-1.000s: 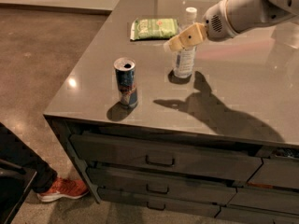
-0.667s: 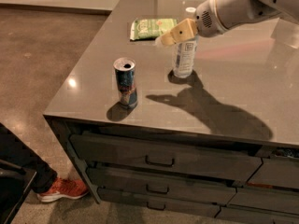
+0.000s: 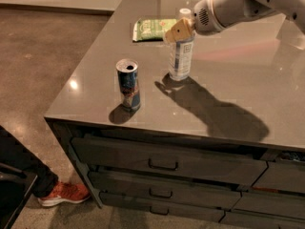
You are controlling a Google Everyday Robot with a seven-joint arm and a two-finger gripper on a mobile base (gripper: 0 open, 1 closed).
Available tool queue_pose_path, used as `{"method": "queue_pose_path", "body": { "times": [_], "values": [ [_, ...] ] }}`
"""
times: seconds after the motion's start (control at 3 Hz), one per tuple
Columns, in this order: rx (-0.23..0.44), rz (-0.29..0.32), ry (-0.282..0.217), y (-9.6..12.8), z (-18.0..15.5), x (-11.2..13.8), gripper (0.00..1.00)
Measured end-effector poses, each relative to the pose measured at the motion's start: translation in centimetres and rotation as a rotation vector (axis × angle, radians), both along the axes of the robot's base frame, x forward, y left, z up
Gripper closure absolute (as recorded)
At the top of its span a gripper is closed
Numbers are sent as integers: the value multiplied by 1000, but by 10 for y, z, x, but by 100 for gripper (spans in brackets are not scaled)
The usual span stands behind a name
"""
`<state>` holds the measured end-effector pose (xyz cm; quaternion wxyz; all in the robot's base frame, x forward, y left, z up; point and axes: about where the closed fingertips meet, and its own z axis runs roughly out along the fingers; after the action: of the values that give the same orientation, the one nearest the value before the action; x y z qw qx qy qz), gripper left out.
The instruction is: Move blue plastic bottle near green jalapeno chip bag
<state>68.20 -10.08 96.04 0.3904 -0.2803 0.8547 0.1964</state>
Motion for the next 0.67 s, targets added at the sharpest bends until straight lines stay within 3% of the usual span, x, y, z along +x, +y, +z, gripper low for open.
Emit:
{"method": "queue_pose_path", "body": {
  "times": [0.67],
  "values": [
    [75,-7,22,4,15,36,95]
  ]
}}
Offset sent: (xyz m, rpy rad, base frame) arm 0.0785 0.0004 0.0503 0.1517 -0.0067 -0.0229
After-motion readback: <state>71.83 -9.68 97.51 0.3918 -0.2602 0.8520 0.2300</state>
